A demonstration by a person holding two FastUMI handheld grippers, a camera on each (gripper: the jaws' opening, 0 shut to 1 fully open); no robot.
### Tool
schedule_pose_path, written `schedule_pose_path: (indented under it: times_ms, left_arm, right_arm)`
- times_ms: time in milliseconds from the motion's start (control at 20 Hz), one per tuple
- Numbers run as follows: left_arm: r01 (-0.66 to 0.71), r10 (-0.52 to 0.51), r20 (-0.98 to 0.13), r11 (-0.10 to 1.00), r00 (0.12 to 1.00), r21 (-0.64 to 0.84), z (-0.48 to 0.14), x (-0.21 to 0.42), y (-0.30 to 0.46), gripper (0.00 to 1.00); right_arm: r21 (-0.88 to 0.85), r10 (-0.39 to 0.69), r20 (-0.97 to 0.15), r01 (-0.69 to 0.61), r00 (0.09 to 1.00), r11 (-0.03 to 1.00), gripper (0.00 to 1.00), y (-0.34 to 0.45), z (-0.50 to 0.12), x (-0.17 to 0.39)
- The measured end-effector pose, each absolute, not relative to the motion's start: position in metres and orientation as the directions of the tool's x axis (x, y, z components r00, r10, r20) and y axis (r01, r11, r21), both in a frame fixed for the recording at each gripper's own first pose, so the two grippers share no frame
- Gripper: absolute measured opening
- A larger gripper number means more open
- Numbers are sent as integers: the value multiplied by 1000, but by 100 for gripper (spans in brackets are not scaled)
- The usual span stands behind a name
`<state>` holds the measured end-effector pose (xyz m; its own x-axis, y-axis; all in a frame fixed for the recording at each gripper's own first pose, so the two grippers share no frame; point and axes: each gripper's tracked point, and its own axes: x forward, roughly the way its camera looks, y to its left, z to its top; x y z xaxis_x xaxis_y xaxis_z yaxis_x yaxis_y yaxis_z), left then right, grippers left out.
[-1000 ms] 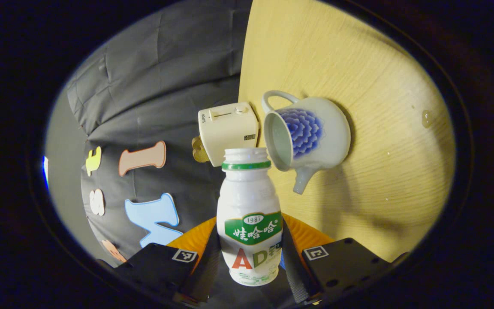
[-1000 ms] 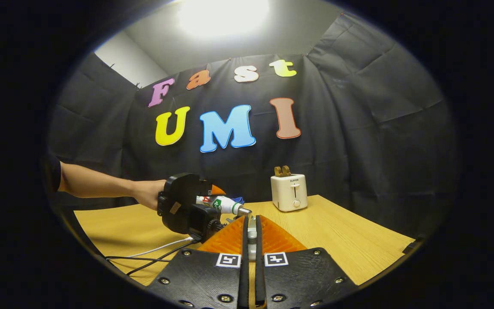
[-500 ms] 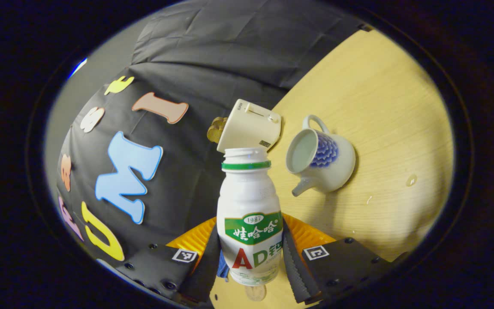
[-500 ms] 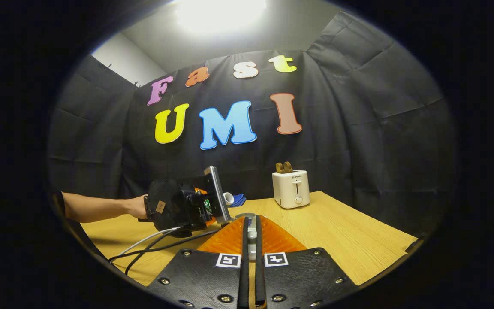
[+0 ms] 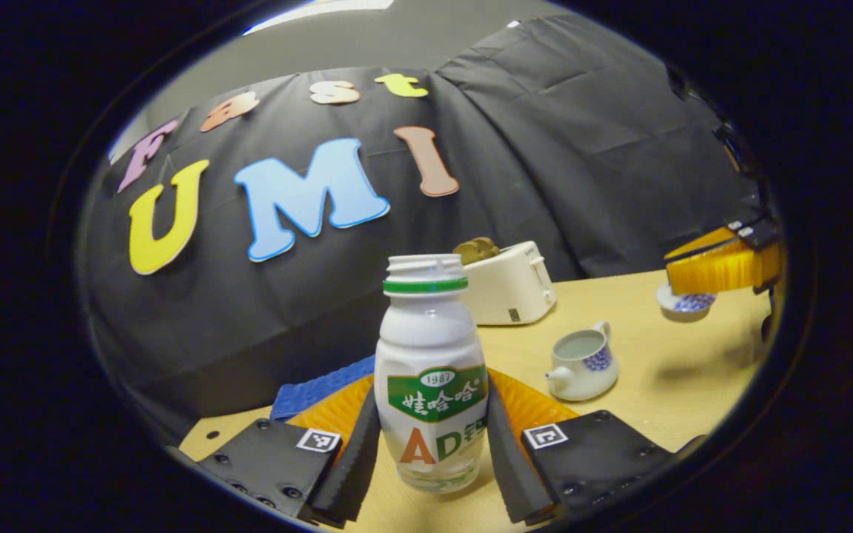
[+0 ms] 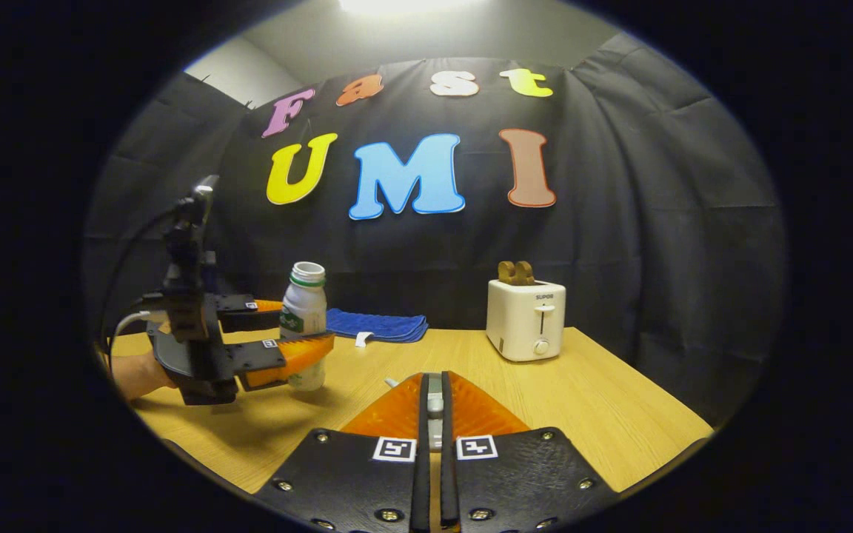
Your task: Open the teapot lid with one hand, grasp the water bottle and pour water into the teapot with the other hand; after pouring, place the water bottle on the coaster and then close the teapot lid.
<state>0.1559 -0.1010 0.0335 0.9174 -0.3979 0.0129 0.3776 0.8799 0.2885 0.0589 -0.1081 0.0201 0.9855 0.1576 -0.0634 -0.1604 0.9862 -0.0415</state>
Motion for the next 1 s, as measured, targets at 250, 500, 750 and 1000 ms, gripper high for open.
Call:
schedule_pose_path:
  times_ms: [250, 500, 750, 1000]
  left_arm:
    - [346, -352, 57, 933, 934, 98, 49, 156, -43, 75]
    - [324, -325, 59, 946, 944, 15, 51, 163, -22, 77]
    - [306, -306, 74, 952, 949, 14, 59, 164, -10, 75]
    - [284, -284, 52, 959, 958, -8, 52, 171, 1, 80]
  right_arm:
    - [-74, 112, -79, -118, 991, 990, 6, -97, 25, 118]
    - [-81, 78, -81, -84, 994, 993, 6, -96, 21, 145]
    - [-64, 86, -107, -93, 991, 994, 6, -93, 6, 152]
    - [-52, 74, -128, -81, 989, 995, 6, -95, -6, 153]
